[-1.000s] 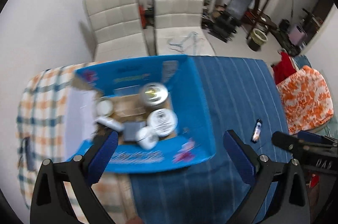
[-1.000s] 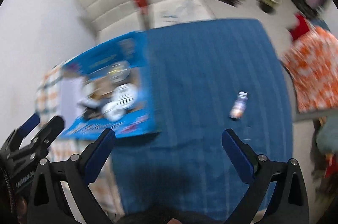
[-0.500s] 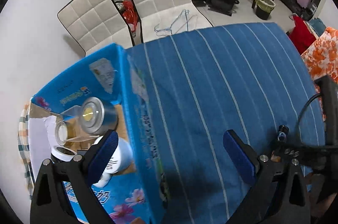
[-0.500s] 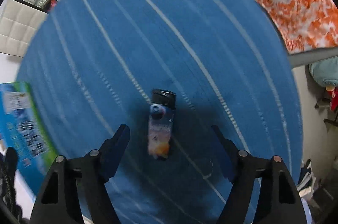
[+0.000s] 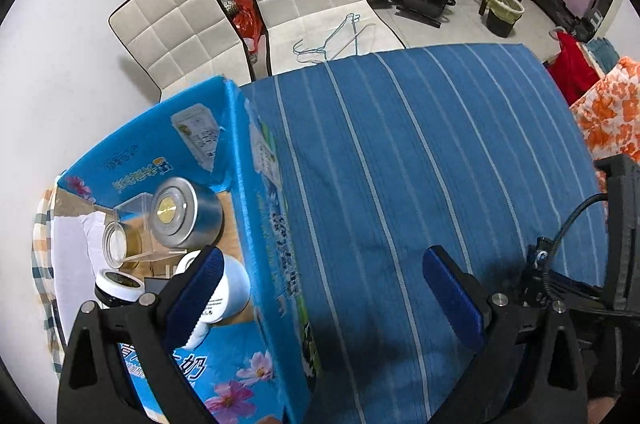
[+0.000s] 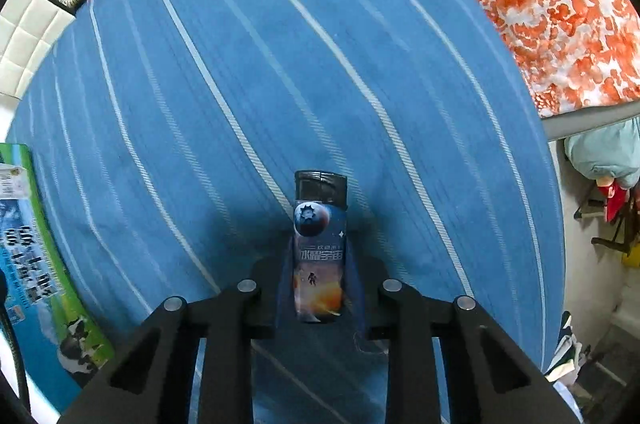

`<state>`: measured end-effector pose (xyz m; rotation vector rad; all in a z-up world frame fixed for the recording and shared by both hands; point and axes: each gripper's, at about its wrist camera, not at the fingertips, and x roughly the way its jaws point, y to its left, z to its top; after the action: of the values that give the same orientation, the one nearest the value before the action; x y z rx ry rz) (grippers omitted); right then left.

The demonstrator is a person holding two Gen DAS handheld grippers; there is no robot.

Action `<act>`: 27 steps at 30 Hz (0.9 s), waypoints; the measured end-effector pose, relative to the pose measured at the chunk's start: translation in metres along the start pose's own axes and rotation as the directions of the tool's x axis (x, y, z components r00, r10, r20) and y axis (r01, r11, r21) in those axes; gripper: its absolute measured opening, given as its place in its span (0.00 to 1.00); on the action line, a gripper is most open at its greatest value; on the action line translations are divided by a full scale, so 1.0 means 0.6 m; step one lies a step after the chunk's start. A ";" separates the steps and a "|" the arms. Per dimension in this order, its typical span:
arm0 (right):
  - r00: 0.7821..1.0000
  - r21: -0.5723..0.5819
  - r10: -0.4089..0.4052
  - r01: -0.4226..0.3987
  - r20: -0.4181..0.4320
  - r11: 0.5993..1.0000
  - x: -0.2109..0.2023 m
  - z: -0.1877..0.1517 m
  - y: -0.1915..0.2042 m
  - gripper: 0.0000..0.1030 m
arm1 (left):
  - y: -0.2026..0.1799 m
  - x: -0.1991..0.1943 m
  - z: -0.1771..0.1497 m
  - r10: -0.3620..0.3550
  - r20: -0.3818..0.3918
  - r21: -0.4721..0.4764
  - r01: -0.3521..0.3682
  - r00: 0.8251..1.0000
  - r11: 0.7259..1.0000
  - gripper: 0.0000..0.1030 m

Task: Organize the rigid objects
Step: 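Grasp the printed bottle with the right tool, then carry the bottle over the box with the right tool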

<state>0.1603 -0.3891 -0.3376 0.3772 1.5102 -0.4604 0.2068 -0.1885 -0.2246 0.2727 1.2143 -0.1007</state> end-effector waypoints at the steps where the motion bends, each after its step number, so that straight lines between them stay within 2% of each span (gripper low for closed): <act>1: 1.000 -0.005 0.007 -0.007 0.015 1.000 -0.011 0.001 -0.004 0.26 | 0.005 -0.006 -0.002 -0.007 0.000 -0.004 0.007 1.000 1.000 0.99; 6: 0.990 -0.082 0.054 -0.044 0.128 0.996 -0.116 -0.031 0.012 0.26 | 0.043 -0.052 -0.012 -0.049 0.004 -0.011 0.049 0.999 0.999 0.99; 11: 0.965 -0.193 0.130 -0.085 0.229 0.977 -0.238 -0.091 0.051 0.26 | 0.116 -0.126 -0.038 -0.069 0.051 -0.045 0.072 0.996 0.996 0.99; 20: 0.924 -0.390 0.276 -0.159 0.265 0.907 -0.381 -0.225 0.167 0.26 | 0.273 -0.230 -0.102 -0.009 0.114 -0.166 0.028 0.993 0.986 0.99; 27: 0.892 -0.522 0.367 -0.187 0.264 0.832 -0.458 -0.306 0.257 0.26 | 0.353 -0.305 -0.137 0.025 0.160 -0.227 0.013 0.987 0.974 0.99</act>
<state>0.0797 -0.1479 -0.0762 0.1036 1.1353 0.0975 0.1148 0.0244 -0.0474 0.0656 1.0519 0.0220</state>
